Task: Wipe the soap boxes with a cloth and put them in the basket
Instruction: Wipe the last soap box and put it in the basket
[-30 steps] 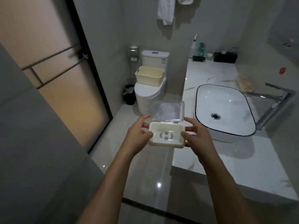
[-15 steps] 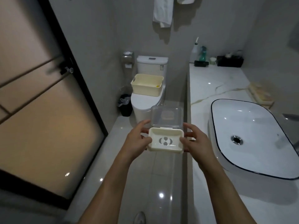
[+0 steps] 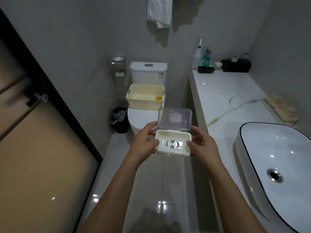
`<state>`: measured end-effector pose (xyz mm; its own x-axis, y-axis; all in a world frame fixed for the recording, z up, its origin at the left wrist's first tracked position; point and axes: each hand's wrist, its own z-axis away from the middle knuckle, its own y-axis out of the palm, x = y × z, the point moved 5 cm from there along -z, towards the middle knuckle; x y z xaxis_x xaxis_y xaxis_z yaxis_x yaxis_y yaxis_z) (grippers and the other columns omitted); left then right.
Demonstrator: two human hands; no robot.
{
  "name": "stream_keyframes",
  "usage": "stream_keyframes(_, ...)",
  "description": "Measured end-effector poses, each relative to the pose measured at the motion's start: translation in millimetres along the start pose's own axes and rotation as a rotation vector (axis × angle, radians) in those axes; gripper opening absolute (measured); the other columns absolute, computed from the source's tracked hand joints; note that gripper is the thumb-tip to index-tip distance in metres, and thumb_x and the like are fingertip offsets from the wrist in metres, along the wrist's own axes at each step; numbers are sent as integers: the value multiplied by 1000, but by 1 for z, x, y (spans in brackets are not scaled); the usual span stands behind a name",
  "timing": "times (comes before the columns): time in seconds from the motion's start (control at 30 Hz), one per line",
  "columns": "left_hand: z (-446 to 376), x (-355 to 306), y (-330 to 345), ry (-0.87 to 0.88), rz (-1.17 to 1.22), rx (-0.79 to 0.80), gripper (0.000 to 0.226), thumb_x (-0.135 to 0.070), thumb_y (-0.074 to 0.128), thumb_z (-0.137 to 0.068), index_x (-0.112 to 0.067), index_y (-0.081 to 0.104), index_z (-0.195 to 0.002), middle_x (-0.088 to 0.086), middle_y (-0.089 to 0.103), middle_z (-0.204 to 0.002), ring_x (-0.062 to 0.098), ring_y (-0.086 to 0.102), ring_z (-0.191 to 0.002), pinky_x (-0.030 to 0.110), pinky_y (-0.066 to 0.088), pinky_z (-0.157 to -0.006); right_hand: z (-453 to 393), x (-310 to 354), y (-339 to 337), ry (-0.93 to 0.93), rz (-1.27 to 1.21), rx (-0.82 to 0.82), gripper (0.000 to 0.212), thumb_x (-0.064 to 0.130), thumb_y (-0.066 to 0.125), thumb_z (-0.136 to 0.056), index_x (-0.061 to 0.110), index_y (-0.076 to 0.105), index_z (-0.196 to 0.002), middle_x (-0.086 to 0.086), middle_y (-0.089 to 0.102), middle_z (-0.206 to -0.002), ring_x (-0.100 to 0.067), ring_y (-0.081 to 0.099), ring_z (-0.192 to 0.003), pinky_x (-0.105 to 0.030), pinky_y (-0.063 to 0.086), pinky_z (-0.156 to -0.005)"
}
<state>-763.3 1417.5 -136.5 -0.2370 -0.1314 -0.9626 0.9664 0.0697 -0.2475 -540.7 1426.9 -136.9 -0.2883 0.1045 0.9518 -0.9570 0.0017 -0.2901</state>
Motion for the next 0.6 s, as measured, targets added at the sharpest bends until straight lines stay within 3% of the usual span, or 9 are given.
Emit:
stream_keyframes(0.1,-43,12,-16,-16,5,-18,71,2,56,-80,-39,49,-138,-1,58,-111,24,64,-91,37,61,-61,-44,5,26,0,8,32,54,8,67,-92,31,52,-139,1,62,-116,-13,65,-96,-24,59,-62)
stream_keyframes(0.27,-124,36,-48,-56,-46,-61,71,0,57,-79,-42,50,-136,-1,57,-109,21,63,-90,31,58,-57,-135,0,79,50,-21,88,57,-1,64,-90,26,53,-140,-4,61,-108,-25,64,-98,-51,61,-77)
stream_keyframes(0.4,-197,55,-74,-131,-92,-95,74,-1,58,-75,-43,49,-136,-4,59,-106,24,65,-86,46,60,-65,-214,-5,126,117,-38,149,59,-4,62,-89,27,52,-139,1,60,-105,-22,64,-97,-48,61,-78)
stream_keyframes(0.6,-307,73,-111,-195,-137,-91,74,-4,61,-74,-45,47,-134,-4,62,-107,25,67,-88,48,60,-72,-322,-3,182,182,-47,195,62,-11,60,-86,24,56,-136,-11,60,-110,-33,63,-100,-54,59,-80)
